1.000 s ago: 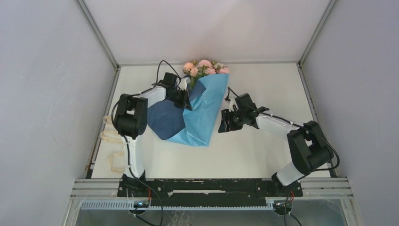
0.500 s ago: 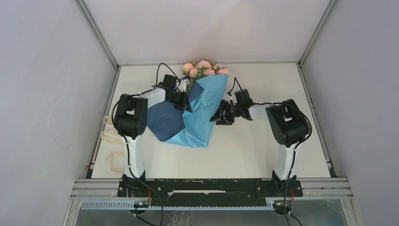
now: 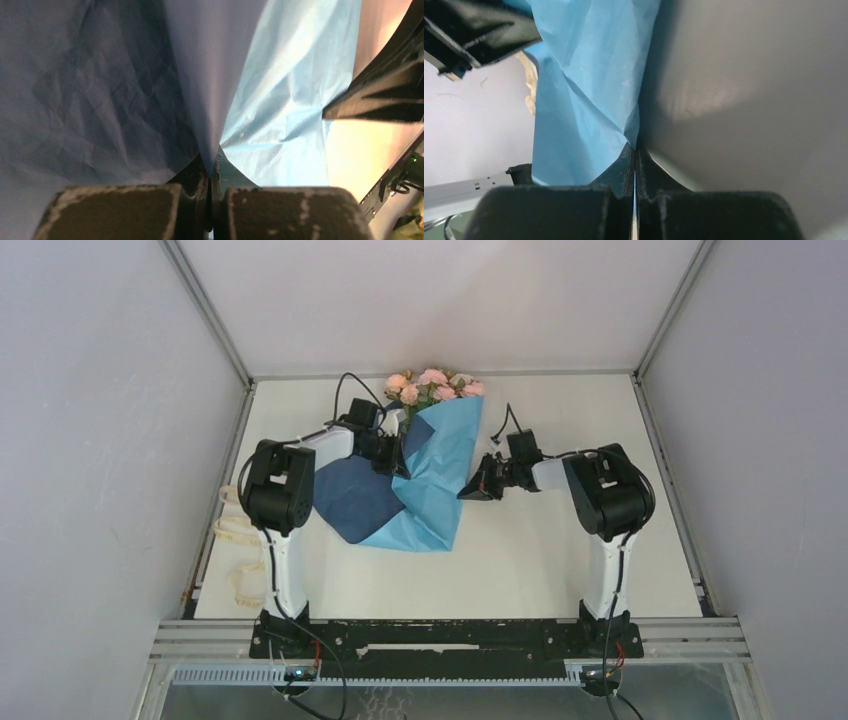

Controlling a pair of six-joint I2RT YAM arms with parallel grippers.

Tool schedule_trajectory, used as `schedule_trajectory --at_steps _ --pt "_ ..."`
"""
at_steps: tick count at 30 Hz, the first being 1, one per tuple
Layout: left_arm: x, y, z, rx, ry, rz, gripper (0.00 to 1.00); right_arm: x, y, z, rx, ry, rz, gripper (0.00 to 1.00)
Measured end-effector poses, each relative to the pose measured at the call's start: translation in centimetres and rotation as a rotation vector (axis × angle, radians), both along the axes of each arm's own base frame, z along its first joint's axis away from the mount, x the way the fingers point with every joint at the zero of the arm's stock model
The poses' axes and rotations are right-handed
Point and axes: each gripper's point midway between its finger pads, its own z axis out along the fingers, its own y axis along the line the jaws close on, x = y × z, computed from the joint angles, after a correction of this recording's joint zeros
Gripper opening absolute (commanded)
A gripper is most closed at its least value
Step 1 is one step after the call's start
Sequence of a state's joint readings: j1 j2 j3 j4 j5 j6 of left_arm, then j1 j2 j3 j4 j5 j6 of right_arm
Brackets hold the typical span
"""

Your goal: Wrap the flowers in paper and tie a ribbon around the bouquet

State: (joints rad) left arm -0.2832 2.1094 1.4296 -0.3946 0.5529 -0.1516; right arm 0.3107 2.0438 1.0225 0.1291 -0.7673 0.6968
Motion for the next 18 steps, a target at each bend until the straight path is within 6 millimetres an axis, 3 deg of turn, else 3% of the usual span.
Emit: schedule_trajectory --at_steps 2,9,10,11,13,18 --pt "-0.4 -0.7 0.1 -0.005 -0.003 -0.026 0.0 0.5 -1.3 0.1 -0.022 -0.01 -0.019 0.0" --pt "-3.0 -6.8 1.6 -0.044 -0.043 -0.19 0.0 1.1 -8.2 1.6 -0.156 -0.048 -0.133 0.0" --pt "-3.2 -7.6 2.0 -0.057 -0.049 -0.207 0.0 0.8 -9.0 1.7 -0.177 -0.048 -0.147 0.01" --pt "-3.3 -8.3 2.3 -0.068 -0.056 -0.219 0.0 0.4 -9.7 1.7 -0.197 -0.044 -0.156 0.12" --pt "-3.3 -8.7 2.5 -0.077 -0.062 -0.222 0.0 -0.5 -10.4 1.7 -0.235 -0.039 -0.159 0.23" --pt "-3.0 -7.0 0.8 -0.05 -0.031 -0.145 0.0 -1.3 -11.8 1.9 -0.363 -0.062 -0.149 0.33"
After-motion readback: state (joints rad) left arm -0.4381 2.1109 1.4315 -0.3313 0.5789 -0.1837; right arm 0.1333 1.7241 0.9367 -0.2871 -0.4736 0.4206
